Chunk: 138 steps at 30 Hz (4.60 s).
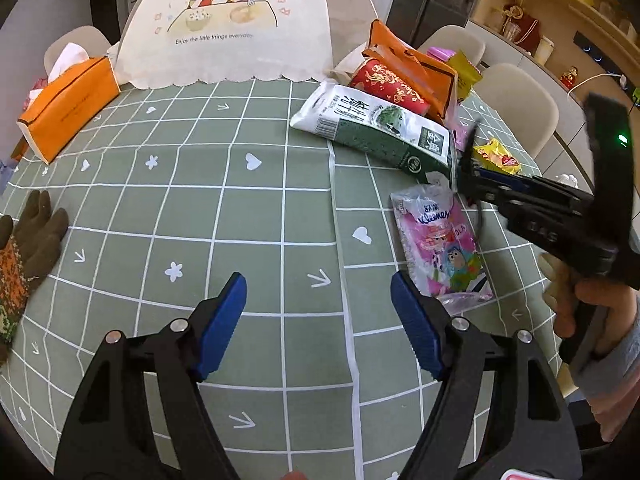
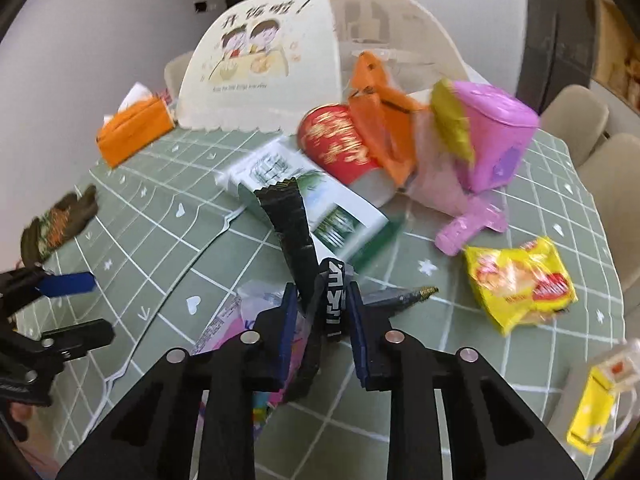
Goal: Collect trash
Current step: 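Grasp the black wrapper strips with the right gripper on the table, then grasp the pink tissue packet with the left gripper while right holds black strips, then carry both items to the yellow bag and open the left gripper over it, then open the right gripper to drop the black strips into the bag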
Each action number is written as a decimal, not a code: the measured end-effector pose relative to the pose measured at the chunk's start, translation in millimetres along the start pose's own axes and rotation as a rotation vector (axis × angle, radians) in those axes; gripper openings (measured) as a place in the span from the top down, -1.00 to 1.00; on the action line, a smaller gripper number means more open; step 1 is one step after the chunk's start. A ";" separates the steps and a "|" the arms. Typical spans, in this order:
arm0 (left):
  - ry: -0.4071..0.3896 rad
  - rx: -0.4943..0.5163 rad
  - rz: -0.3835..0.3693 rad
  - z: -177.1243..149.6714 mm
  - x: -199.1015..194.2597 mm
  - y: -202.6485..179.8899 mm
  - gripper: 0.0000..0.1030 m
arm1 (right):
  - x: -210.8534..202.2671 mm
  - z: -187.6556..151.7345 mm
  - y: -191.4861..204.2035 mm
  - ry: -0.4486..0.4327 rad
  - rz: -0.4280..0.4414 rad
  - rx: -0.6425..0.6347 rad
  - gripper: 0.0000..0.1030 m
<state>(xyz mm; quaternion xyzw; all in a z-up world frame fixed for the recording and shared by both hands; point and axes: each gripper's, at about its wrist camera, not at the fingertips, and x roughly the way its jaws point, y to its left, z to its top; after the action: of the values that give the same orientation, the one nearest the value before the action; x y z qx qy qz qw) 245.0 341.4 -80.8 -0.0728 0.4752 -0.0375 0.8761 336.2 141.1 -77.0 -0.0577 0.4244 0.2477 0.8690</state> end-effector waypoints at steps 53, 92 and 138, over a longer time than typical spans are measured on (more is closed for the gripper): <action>-0.073 -0.056 -0.095 -3.6 -4.6 -73.7 0.97 | -121.1 -107.0 -53.9 0.033 -0.045 0.151 0.55; -0.302 0.058 -0.211 49.8 -122.7 -176.2 0.93 | -251.9 -47.5 -78.6 -0.231 -0.127 0.058 0.55; 0.026 0.221 -0.532 -42.1 -10.7 -518.5 0.32 | -404.6 -226.7 -319.8 -0.293 -0.350 0.303 0.54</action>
<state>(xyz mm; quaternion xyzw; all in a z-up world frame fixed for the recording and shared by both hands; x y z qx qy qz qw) 205.7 -172.6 -9.9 -0.0983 0.4437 -0.3185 0.8319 119.6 -362.1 54.3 0.0367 0.3098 0.0330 0.9495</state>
